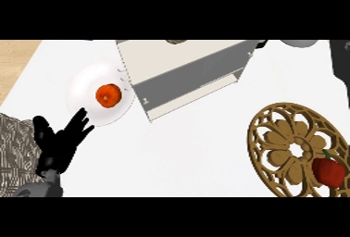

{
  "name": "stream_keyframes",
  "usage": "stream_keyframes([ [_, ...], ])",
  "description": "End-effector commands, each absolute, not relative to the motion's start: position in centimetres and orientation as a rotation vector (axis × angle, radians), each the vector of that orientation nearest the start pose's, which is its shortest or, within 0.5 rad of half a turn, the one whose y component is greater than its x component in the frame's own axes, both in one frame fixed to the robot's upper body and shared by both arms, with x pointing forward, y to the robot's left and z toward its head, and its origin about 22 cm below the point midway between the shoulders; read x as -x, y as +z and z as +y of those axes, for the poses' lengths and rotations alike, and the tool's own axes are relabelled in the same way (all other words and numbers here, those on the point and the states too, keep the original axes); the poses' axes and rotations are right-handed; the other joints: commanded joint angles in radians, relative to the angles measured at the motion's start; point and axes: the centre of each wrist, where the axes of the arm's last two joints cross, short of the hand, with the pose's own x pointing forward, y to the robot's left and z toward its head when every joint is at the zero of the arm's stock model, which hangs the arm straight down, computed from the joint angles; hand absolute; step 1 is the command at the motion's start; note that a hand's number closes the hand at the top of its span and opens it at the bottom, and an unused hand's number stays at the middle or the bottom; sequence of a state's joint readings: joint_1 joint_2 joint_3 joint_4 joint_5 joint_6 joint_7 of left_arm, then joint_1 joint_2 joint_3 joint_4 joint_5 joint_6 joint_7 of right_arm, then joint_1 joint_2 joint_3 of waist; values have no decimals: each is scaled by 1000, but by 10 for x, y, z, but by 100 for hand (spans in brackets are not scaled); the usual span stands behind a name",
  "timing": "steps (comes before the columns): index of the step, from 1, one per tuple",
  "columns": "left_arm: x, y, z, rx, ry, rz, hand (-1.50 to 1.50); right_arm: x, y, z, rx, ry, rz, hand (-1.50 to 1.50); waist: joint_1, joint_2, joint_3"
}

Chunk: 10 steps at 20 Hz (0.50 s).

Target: Pick the cupcake from the placemat and place it in the tiered shelf

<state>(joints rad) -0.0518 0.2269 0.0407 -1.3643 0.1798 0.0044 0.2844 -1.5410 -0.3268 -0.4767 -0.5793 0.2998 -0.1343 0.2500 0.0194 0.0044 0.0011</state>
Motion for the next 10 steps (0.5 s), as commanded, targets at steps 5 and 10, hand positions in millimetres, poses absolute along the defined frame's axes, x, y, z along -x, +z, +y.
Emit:
stream_keyframes([
  [5, -247, -26, 298, -88, 34, -1112, 0, -453, 365, -291, 260, -205, -1765, -150, 0, 3, -1],
  [10, -259, -19, 290, -65, 21, -1111, 0, -445, 350, -346, 224, -133, -1808, -150, 11, 11, -1],
])
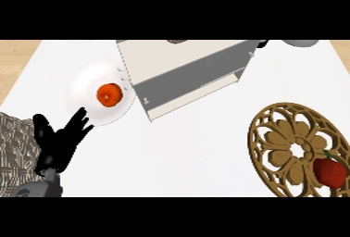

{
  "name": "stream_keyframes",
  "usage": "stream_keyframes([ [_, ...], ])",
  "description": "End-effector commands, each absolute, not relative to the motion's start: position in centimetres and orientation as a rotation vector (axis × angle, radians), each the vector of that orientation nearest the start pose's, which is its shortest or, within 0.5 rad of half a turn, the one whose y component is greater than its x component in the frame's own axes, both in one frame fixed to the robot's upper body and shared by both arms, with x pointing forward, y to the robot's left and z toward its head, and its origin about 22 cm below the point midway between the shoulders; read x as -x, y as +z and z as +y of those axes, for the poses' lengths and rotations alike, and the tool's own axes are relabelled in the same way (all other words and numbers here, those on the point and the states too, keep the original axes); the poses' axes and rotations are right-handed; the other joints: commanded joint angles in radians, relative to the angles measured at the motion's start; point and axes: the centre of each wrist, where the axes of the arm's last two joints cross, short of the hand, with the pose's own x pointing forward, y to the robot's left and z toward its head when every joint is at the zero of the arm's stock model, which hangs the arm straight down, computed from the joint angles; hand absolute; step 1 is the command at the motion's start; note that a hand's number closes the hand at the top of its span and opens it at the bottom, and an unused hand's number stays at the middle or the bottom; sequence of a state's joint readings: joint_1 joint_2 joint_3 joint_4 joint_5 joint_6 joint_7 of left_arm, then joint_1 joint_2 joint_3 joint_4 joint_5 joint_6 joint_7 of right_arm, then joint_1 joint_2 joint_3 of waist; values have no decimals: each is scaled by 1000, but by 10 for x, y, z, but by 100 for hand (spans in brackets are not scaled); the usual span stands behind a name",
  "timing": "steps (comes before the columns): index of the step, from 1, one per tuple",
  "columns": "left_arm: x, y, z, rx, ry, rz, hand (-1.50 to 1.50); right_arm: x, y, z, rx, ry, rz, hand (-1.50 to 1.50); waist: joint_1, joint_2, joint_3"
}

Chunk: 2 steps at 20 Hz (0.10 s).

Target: Pick the cupcake from the placemat and place it in the tiered shelf

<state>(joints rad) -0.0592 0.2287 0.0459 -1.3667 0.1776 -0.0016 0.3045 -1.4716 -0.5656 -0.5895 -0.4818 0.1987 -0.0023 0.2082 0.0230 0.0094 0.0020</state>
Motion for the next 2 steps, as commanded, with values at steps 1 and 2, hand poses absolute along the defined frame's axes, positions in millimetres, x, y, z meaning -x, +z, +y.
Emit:
stream_keyframes([
  [1, -260, -11, 285, -68, 34, -1124, 0, -436, 354, -363, 230, -114, -1796, -150, -4, -2, -1],
  [2, -252, -21, 292, -85, 21, -1126, 0, -430, 362, -376, 230, -142, -1804, -150, 3, 2, -2],
])
